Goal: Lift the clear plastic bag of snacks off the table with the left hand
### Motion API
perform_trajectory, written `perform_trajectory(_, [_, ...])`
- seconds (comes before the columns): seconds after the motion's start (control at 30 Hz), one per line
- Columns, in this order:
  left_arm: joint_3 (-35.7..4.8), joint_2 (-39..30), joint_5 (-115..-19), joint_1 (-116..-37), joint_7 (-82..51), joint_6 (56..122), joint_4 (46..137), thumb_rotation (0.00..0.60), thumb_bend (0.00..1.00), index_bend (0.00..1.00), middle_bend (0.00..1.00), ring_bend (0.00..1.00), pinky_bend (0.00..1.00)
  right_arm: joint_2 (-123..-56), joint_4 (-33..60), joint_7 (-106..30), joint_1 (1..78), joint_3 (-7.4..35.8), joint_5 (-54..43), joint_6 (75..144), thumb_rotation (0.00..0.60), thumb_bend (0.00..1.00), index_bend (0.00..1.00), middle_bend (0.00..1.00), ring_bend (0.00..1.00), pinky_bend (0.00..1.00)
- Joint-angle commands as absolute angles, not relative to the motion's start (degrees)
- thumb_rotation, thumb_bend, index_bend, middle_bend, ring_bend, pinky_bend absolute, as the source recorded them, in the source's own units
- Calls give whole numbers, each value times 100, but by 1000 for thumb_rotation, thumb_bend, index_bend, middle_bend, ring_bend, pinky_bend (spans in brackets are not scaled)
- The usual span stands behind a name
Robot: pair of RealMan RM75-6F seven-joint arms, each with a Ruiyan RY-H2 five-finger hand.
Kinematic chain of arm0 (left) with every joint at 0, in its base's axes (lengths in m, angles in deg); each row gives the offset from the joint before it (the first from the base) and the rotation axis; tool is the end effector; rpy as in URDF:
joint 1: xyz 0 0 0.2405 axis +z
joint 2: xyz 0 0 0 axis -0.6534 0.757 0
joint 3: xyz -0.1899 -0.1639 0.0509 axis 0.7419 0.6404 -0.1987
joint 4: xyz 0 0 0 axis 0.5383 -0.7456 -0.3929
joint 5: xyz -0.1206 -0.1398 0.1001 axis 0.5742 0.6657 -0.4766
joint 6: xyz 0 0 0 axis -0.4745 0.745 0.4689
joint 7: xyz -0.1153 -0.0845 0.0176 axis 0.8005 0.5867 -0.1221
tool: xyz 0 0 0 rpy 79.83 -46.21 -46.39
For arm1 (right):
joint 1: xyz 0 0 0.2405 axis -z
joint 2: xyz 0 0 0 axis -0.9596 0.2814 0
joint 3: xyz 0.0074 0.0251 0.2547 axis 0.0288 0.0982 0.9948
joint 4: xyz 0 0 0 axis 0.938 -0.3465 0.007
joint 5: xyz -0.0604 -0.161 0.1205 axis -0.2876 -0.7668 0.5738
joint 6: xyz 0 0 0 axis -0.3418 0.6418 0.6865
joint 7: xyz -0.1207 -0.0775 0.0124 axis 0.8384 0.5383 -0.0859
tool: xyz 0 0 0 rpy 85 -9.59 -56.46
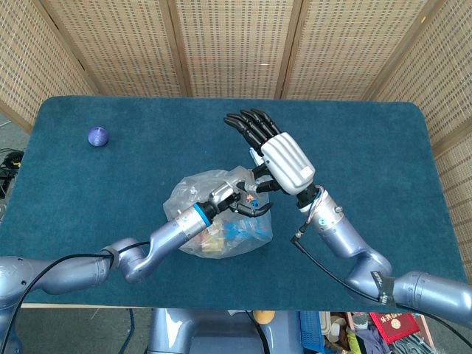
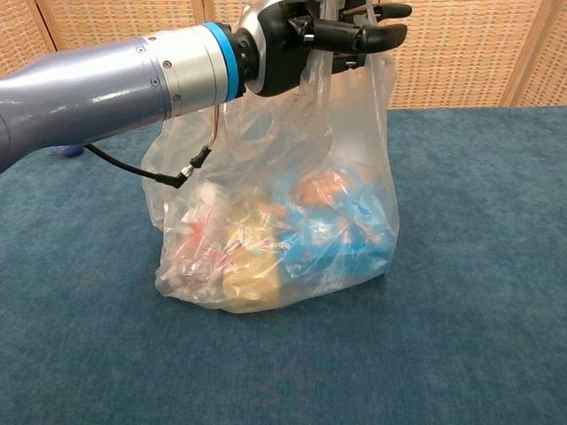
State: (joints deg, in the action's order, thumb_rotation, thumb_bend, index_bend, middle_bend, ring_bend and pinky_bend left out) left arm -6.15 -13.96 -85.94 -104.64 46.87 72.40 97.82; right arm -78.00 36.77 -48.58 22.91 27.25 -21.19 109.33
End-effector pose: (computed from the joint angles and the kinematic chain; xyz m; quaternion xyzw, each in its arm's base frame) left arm 0.0290 0.3713 -0.0264 0.5510 0.6293 0.5428 0.0754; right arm -0.0126 -0.3709 0.1239 0.6447 -0.3171 0.6504 0.2467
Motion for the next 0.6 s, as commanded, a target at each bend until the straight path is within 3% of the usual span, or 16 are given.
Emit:
perform_trajectory(0.03, [-600,-1395,-8588,-10457,4681,7242,9792,600,445,0,0,16,40,-7585,3823,-4847,2379,2676,-2207,10922,600,0,13,84,0,0])
perform_trajectory(0.6, [-467,-1431,-8478,-10414,4520,7259,9840,600,446,0,0,18,40,-6807,4229,-4711,2643,2368,-2752,10882,600,0,0,45,0,0])
